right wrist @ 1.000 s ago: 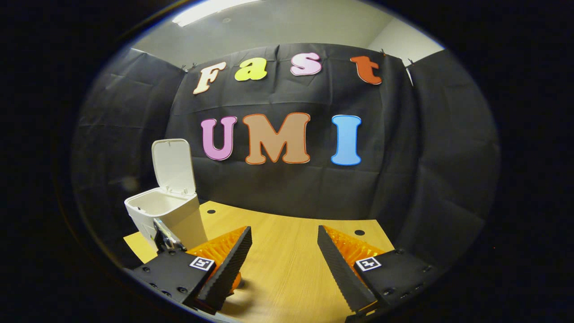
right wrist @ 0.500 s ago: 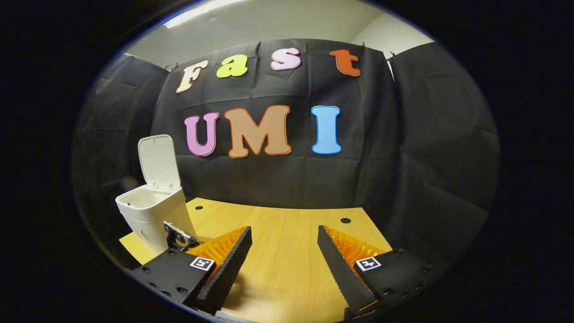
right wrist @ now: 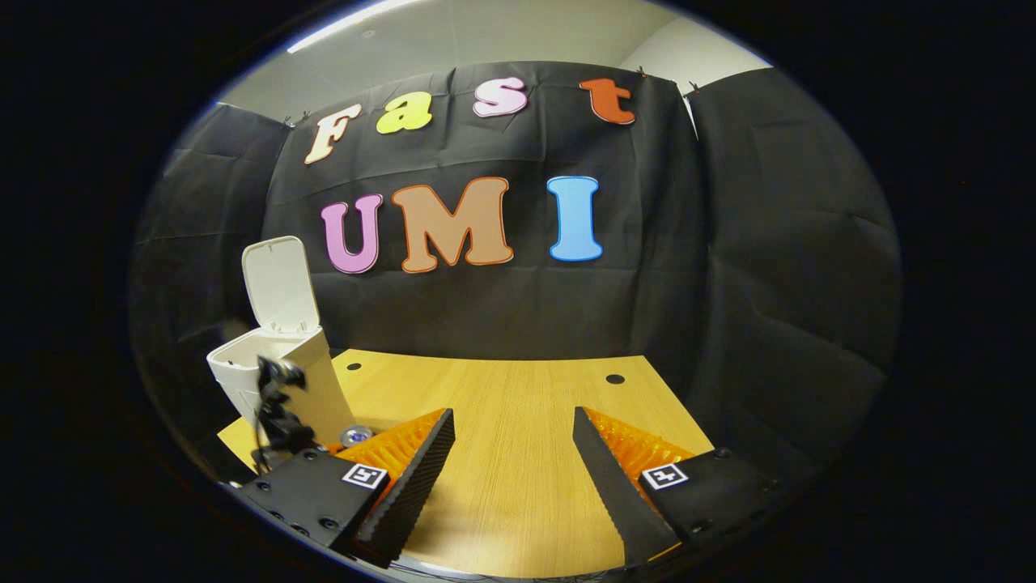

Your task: Press the lid of the desktop garbage bin to open it, pick up the crumpled paper on the desktop and throw it into the bin, then pick up the pop can on the desktop and drop it into the bin, and finally close the garbage bin lid.

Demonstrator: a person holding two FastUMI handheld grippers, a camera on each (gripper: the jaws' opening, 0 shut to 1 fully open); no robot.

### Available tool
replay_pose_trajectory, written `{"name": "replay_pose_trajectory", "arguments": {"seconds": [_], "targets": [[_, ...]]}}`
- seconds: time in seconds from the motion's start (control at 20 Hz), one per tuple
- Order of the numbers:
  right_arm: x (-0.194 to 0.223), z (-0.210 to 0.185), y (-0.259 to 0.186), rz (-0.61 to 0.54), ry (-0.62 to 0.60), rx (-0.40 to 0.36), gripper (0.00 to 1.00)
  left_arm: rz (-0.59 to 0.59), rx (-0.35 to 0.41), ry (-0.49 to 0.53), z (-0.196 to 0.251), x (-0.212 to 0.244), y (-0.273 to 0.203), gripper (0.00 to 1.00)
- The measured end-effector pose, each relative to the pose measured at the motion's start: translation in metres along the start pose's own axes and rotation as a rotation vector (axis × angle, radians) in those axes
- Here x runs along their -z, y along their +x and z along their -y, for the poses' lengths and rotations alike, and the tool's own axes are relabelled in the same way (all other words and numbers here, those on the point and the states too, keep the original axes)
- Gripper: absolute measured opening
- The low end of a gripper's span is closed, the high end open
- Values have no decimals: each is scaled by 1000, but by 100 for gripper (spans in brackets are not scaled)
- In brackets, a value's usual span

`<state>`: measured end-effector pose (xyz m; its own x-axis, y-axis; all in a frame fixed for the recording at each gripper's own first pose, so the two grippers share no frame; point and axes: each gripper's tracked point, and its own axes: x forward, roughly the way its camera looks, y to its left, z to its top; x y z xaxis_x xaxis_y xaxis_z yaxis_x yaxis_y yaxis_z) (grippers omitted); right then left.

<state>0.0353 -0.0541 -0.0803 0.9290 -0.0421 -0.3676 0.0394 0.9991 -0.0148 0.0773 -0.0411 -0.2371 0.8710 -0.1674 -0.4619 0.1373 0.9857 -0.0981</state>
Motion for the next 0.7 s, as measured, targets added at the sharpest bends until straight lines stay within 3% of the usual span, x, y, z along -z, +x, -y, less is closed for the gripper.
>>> {"name": "replay_pose_trajectory", "arguments": {"seconds": [0.15,0.4,0.5,0.7], "targets": [[5,-5,-2,-14,8,-31,100,96,82,-28,17,-69,-31,77],[13,-20,7,-27,17,-105,98,262,112,105,-6,-191,-96,76],[15,-30,11,-31,28,-137,98,310,91,115,-33,-228,-113,76],[21,-51,20,-42,27,-188,98,335,-54,81,-114,-253,-127,76]]}}
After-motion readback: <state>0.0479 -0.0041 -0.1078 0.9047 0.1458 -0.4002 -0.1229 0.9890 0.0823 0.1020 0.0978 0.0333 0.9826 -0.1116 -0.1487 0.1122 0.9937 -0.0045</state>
